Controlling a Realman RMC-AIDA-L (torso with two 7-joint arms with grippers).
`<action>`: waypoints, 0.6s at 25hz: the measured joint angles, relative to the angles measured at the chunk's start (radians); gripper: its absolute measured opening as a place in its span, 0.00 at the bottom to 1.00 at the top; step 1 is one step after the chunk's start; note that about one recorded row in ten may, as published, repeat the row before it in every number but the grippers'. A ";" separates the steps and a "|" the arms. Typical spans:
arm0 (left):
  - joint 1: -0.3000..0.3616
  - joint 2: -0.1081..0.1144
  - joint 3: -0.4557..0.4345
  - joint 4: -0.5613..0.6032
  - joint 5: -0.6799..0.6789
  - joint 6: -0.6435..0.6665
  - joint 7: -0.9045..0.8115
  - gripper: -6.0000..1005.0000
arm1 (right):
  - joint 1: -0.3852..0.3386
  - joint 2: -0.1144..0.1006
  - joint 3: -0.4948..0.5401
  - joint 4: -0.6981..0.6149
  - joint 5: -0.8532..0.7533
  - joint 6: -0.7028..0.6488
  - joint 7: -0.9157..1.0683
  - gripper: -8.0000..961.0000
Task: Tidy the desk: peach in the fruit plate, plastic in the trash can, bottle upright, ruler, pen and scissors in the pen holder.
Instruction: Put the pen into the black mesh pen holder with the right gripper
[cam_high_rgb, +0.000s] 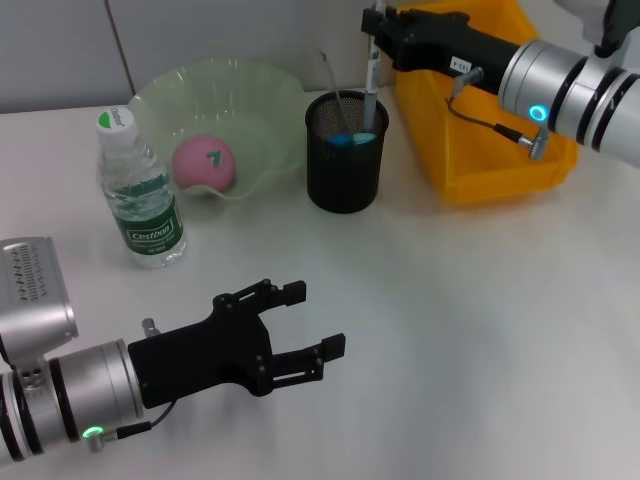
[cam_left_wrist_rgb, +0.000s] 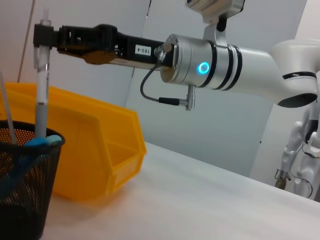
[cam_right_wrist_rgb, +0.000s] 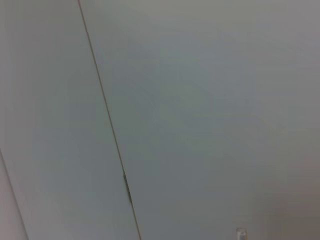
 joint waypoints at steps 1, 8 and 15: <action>0.000 0.000 0.000 0.000 0.000 0.000 0.000 0.85 | 0.000 0.000 0.000 0.000 0.000 0.000 0.000 0.14; -0.001 0.003 0.000 -0.003 0.000 0.003 -0.001 0.85 | 0.010 0.001 0.000 0.025 0.001 0.026 -0.008 0.15; -0.002 0.003 0.001 -0.006 0.000 0.003 -0.001 0.85 | 0.008 0.001 0.000 0.027 0.000 0.026 -0.002 0.19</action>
